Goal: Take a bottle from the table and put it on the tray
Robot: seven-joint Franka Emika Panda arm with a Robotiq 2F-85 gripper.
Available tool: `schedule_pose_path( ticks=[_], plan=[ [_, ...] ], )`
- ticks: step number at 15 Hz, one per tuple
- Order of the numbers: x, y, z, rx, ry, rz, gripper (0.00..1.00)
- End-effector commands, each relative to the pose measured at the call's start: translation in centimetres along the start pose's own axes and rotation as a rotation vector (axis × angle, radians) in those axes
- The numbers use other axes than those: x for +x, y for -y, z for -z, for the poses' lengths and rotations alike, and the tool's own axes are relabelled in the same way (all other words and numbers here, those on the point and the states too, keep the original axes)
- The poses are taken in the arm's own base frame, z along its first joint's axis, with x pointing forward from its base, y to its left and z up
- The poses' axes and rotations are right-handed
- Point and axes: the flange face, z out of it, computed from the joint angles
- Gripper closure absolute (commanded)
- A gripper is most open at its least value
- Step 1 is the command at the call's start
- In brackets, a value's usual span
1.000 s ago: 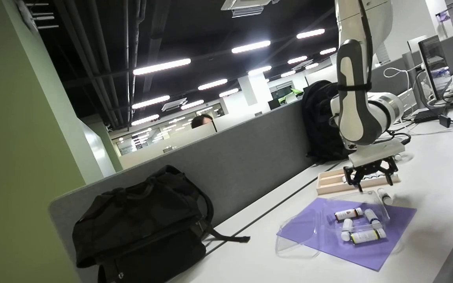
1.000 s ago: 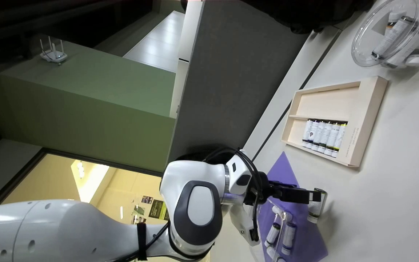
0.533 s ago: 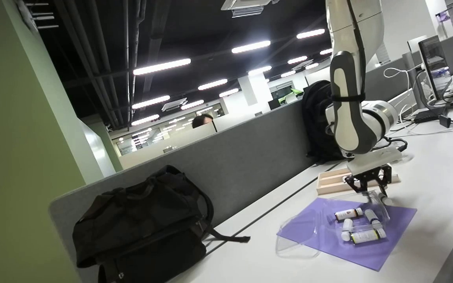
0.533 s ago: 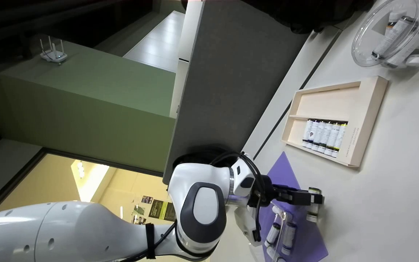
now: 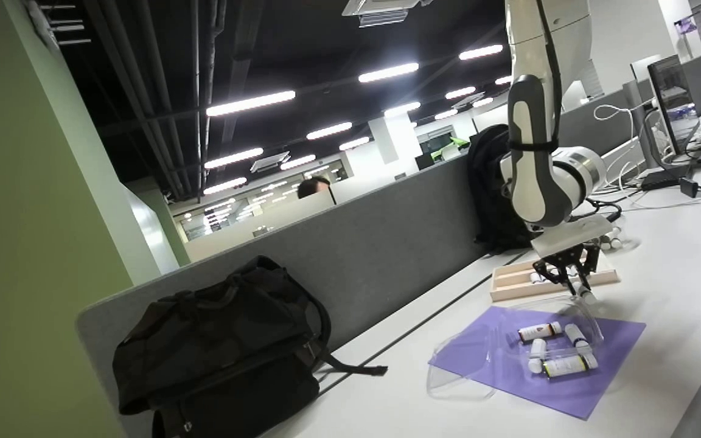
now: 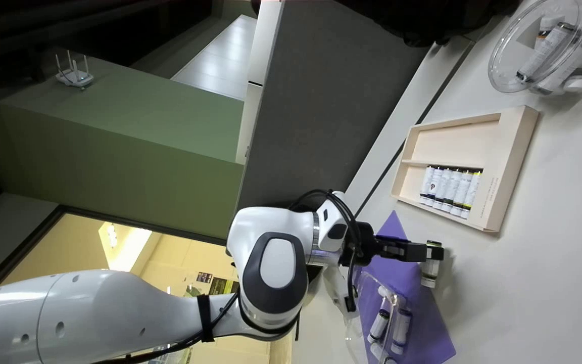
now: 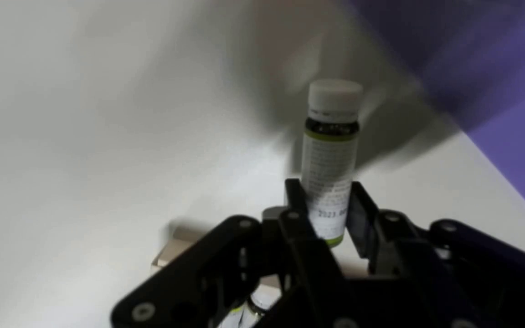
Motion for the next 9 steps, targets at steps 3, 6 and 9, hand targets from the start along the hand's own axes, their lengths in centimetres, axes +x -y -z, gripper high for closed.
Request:
schedule_pose_path(
  ticks=[3, 6, 9],
  plan=[
    [4.7, 1.7, 4.6, 0.042, -0.009, -0.025, 0.88],
    [4.6, 1.8, 4.2, 0.038, -0.011, -0.025, 0.63],
    [5.5, 2.1, 4.8, 0.041, -0.010, -0.028, 0.63]
  ],
)
